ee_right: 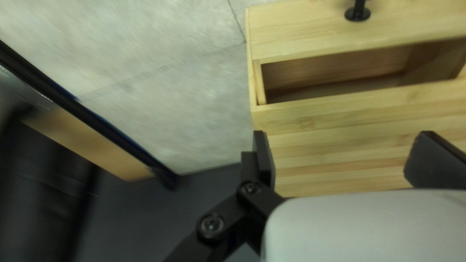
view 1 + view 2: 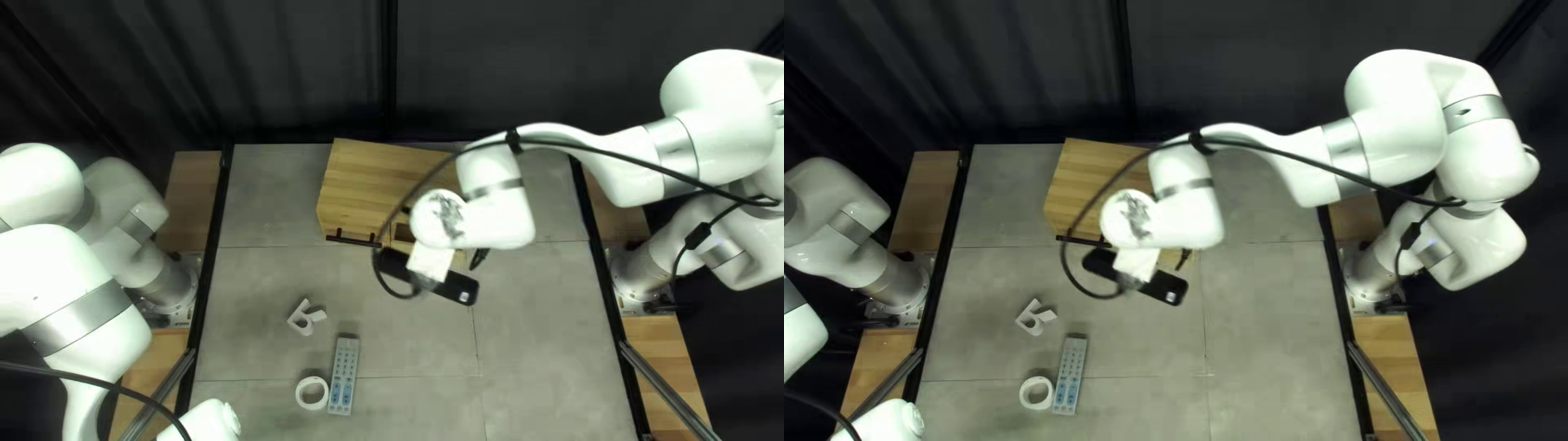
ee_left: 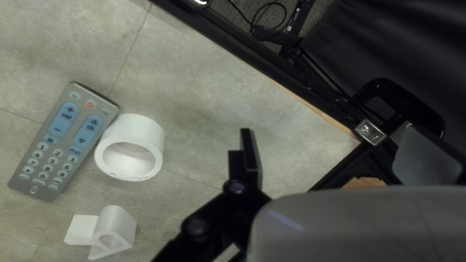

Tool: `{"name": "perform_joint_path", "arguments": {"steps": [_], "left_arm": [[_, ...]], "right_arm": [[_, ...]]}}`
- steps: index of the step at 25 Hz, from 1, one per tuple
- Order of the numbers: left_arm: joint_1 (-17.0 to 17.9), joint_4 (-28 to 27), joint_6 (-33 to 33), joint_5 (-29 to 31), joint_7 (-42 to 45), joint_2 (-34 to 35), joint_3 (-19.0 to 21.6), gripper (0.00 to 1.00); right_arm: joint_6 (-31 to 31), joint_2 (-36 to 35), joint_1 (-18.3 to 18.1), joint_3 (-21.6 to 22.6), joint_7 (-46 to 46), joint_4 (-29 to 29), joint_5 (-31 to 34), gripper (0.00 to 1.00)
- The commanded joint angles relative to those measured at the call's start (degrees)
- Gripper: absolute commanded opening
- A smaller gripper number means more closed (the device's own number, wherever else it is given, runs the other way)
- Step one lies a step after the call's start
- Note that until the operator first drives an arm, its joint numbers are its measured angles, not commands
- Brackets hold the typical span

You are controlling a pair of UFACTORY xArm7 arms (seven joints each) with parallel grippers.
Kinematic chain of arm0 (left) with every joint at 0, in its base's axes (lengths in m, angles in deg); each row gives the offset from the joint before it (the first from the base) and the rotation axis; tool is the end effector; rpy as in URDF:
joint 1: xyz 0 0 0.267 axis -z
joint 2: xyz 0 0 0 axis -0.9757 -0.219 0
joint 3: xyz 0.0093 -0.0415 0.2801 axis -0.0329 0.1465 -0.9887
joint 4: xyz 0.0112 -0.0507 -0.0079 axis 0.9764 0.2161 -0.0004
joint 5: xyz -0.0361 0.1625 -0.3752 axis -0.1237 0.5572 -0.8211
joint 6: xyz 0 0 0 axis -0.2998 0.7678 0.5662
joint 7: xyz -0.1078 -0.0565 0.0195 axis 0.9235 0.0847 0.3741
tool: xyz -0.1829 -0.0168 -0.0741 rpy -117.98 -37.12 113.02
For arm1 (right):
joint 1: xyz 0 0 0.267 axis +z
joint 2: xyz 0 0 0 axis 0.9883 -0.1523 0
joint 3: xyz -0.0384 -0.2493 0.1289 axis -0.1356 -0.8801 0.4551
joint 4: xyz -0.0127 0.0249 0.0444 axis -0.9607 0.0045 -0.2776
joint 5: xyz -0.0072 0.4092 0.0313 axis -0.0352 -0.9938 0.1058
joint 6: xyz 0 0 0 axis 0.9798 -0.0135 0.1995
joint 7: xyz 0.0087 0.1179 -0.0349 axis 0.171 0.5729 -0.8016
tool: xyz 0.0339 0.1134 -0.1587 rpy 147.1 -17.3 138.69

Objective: Open drawers and place objects into drawer and close

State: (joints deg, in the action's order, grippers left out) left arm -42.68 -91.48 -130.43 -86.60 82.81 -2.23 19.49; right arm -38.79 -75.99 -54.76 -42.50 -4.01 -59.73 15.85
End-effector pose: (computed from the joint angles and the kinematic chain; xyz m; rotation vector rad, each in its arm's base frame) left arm 0.2799 -0.4330 0.0685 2.7095 -1.4538 -0.2595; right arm 0.5019 -0.0420 0.1732 2.6684 1.2108 -0.5832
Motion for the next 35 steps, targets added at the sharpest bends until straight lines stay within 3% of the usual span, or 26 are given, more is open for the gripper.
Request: {"name": "perform_joint_path", "arguments": {"steps": [1, 30, 32, 35], "left_arm": [[0.0, 0.0, 0.0, 0.0, 0.0, 0.0, 0.0, 1.0], [0.0, 0.0, 0.0, 0.0, 0.0, 0.0, 0.0, 1.0], [0.0, 0.0, 0.0, 0.0, 0.0, 0.0, 0.0, 1.0], [0.0, 0.0, 0.0, 0.0, 0.0, 0.0, 0.0, 1.0]], "right_arm": [[-2.1, 0.0, 0.0, -0.5, 4.3, -1.6, -1.7, 1.0], [-2.1, 0.0, 0.0, -0.5, 4.3, -1.6, -1.7, 1.0], [-2.8, -0.1, 0.5, -0.9, 6.1, -2.1, 0.9, 1.0], [-5.0, 3.7, 1.3, -2.2, 16.6, -1.6, 3.8, 1.0]]}}
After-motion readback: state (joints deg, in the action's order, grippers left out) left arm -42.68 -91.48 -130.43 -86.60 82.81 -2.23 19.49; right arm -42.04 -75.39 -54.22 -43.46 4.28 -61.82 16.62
